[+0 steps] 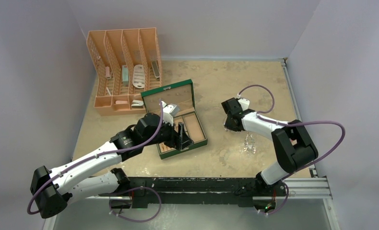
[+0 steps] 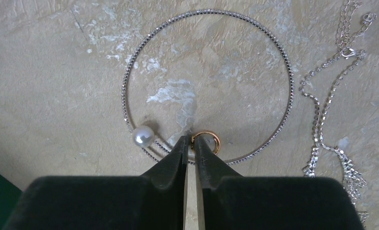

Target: Organize the mixed jewelry

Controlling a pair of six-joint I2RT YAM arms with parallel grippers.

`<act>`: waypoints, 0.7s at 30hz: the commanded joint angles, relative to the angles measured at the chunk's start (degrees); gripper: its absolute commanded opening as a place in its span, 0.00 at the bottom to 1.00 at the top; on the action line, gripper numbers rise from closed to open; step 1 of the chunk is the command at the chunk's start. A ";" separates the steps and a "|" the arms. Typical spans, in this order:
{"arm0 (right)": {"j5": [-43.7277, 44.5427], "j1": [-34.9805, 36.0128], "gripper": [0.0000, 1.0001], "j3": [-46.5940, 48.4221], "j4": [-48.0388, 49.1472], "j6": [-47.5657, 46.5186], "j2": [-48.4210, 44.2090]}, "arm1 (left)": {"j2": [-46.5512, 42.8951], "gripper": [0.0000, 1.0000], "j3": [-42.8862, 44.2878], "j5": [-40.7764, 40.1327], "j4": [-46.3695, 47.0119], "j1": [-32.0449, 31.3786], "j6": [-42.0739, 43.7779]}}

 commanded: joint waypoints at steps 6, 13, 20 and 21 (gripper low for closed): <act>0.55 -0.11 0.00 0.96 0.85 1.05 0.06 | -0.15 0.72 0.33 -0.85 1.58 -0.22 -0.18; 0.51 -0.11 0.00 -1.26 4.44 1.62 -10.15 | 1.94 0.73 3.63 -2.18 -1.92 0.00 -4.08; -12.00 -0.05 0.00 -5.02 14.90 0.26 -23.48 | 4.69 0.72 5.74 12.78 -0.46 10.80 -9.30; -15.29 0.02 0.00 -5.23 16.86 -0.49 -24.30 | 4.33 0.71 5.07 17.40 1.98 13.62 -10.41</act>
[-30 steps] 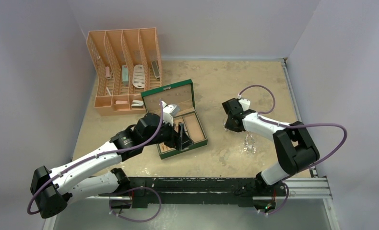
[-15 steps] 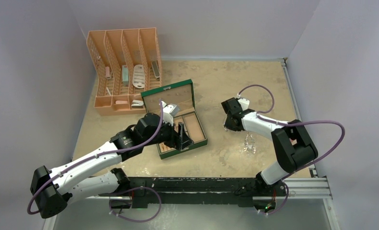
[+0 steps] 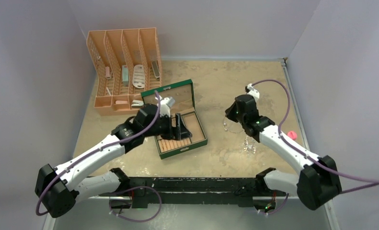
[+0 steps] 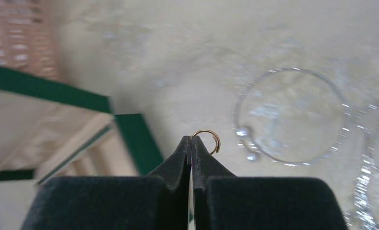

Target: Organize the mixed jewelry

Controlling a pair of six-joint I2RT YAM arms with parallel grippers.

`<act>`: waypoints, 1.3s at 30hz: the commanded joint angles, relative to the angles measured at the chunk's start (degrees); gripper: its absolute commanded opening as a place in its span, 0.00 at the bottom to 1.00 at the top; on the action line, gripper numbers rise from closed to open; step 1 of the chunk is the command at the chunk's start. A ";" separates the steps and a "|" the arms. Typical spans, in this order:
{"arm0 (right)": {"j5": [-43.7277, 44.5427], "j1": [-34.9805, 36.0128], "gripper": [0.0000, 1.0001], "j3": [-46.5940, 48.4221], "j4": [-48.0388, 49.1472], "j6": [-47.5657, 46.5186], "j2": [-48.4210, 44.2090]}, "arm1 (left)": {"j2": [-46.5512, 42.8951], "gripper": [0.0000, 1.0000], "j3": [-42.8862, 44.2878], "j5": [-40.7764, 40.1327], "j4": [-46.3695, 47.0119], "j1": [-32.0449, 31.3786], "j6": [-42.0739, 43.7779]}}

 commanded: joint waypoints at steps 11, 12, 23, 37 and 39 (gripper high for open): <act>-40.03 0.11 0.00 -4.97 37.75 15.34 -8.08 | -1.55 0.75 -0.10 24.70 27.94 17.89 -23.20; -42.04 0.17 0.00 -5.64 42.09 18.11 -7.94 | -1.11 0.75 -0.52 25.36 30.76 18.52 -25.80; -42.78 8.92 0.00 -6.71 70.24 34.52 -3.99 | 4.28 0.76 -1.76 30.47 54.84 19.33 -50.57; -41.54 11.89 0.00 -8.22 78.67 37.95 -0.63 | 4.57 0.60 -5.42 34.29 71.59 19.41 -66.30; -41.92 11.93 0.00 -8.03 79.21 38.27 -0.21 | 4.67 0.57 -5.39 34.42 72.48 19.41 -66.55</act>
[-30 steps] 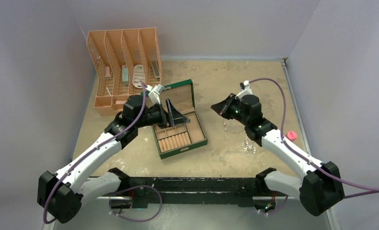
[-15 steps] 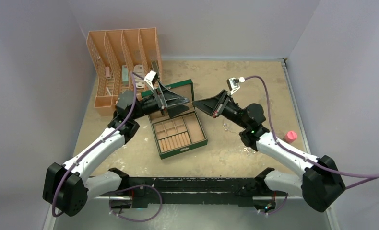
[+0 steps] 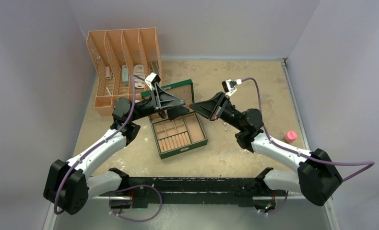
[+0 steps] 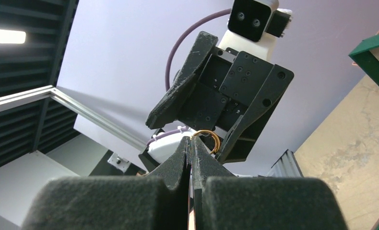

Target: Organize the mixed jewelry

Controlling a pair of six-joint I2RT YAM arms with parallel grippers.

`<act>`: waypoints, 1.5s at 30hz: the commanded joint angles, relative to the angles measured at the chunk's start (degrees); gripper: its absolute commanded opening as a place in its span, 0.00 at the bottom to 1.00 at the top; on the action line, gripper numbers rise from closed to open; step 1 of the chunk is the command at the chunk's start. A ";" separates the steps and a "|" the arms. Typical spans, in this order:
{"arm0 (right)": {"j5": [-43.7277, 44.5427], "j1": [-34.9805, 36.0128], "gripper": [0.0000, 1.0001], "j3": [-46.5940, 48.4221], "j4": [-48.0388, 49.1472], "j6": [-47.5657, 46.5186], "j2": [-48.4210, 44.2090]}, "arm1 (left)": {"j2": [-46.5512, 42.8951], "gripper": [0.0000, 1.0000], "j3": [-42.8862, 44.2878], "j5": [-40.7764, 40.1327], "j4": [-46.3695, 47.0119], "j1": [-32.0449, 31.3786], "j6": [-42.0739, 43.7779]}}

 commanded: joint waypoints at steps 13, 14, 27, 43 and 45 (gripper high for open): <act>-2.88 0.30 0.00 0.23 9.83 4.87 1.57 | 3.35 0.51 2.03 4.25 8.87 0.27 -1.45; -2.97 0.31 0.00 0.13 10.49 5.25 1.50 | 3.93 0.50 1.83 4.45 9.33 0.27 -1.42; -2.92 0.30 0.00 -2.61 10.46 6.68 0.53 | 5.29 0.40 1.25 4.15 15.77 0.27 -1.71; -0.75 0.26 0.00 -5.02 11.96 7.62 0.05 | 4.39 0.00 0.45 4.18 14.96 0.27 0.14; 0.30 0.25 0.00 -5.54 11.16 7.09 -0.88 | 3.74 0.00 0.44 3.90 13.77 0.27 1.67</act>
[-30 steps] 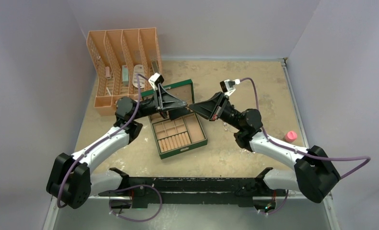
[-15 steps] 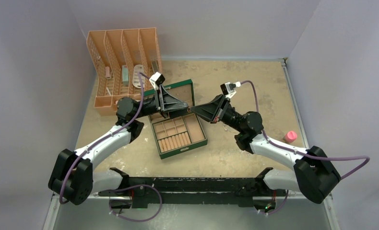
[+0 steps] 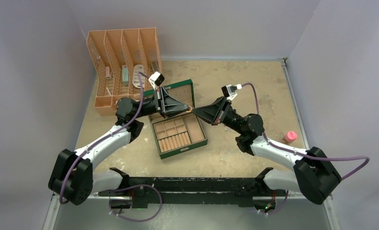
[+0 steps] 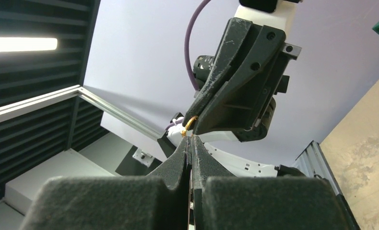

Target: Organize the mixed jewelry

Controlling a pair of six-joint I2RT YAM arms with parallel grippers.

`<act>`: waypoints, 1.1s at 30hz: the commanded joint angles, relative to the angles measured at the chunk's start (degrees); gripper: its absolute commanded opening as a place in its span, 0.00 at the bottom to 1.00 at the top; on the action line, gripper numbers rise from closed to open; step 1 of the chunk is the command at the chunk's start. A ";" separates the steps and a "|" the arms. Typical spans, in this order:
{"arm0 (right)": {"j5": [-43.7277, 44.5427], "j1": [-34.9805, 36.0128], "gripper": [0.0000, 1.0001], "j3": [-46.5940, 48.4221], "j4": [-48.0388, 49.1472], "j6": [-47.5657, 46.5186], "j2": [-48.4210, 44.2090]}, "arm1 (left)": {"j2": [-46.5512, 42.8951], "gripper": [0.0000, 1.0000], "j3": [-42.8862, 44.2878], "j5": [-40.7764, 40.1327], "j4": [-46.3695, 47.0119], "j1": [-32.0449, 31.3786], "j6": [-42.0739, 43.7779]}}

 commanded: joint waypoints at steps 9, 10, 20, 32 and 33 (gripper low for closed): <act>5.67 0.32 0.61 0.53 -12.18 -11.09 -8.19 | -9.02 0.00 1.33 -7.09 -15.90 0.25 20.10; 6.03 0.40 0.61 0.66 -12.47 -11.68 -8.57 | -9.49 0.00 1.73 -7.79 -17.58 0.25 21.56; 8.51 3.18 0.55 5.81 -17.38 -15.58 -5.87 | -10.08 0.00 2.85 -10.33 -22.33 0.25 26.46; 11.39 3.48 0.27 5.75 -18.29 -15.23 -5.27 | -9.81 0.00 2.59 -10.21 -21.70 0.25 26.29; 11.51 3.41 0.27 5.45 -17.94 -15.07 -5.43 | -9.83 0.00 2.59 -10.20 -21.71 0.25 26.29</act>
